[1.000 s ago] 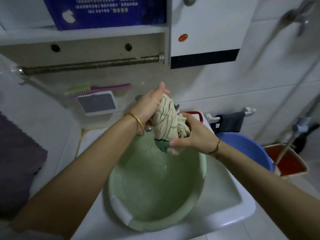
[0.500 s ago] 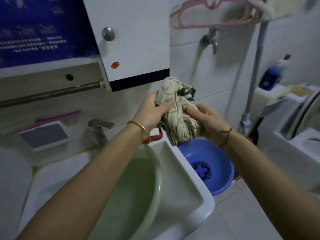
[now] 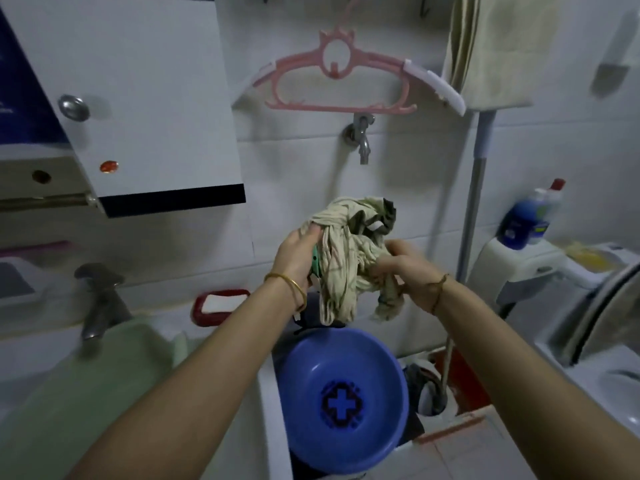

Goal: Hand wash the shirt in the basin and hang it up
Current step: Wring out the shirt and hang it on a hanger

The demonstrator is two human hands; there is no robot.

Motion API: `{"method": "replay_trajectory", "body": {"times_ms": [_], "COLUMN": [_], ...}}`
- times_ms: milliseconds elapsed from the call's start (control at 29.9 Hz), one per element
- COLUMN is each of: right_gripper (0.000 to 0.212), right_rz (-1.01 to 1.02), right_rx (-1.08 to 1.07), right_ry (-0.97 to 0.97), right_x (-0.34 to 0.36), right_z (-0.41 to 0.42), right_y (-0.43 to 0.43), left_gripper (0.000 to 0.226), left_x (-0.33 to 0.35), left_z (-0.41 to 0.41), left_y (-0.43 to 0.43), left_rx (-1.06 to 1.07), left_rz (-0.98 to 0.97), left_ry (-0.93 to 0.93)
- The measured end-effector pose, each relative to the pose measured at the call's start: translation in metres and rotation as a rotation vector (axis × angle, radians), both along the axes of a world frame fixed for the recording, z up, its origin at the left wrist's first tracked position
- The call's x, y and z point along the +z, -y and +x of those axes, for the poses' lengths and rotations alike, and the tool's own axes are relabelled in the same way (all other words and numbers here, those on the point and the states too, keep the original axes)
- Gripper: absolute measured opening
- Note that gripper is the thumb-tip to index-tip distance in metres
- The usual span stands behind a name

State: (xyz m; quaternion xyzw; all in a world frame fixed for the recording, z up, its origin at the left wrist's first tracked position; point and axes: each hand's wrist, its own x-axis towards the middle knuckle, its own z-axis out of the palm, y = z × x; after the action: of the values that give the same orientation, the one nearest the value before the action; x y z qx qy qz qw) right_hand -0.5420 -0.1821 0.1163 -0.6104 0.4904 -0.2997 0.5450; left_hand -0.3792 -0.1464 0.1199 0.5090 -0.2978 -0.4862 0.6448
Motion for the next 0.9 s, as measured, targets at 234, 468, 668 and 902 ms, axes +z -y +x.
{"method": "replay_trajectory", "body": {"times_ms": [234, 468, 668, 902], "right_gripper": [0.016, 0.019, 0.01, 0.022], "right_rz": [-0.112, -0.219, -0.557, -0.601], "right_rx": [-0.157, -0.021, 0.263, 0.136], "right_ry": [0.267, 0.358, 0.005, -0.032], "right_x": [0.009, 0.026, 0.04, 0.031], "right_z": [-0.008, -0.007, 0.005, -0.001], "right_y": [0.043, 0.056, 0.056, 0.072], "left_gripper": [0.011, 0.058, 0.028, 0.027], "left_x": [0.004, 0.028, 0.054, 0.063], "left_z": [-0.02, -0.015, -0.023, -0.018], "left_y": [0.013, 0.014, 0.035, 0.06], "left_rx": [-0.108, -0.436, -0.133, 0.302], "left_rz": [-0.033, 0.23, -0.134, -0.162], "left_ry": [0.377, 0.553, 0.73, 0.832]}}
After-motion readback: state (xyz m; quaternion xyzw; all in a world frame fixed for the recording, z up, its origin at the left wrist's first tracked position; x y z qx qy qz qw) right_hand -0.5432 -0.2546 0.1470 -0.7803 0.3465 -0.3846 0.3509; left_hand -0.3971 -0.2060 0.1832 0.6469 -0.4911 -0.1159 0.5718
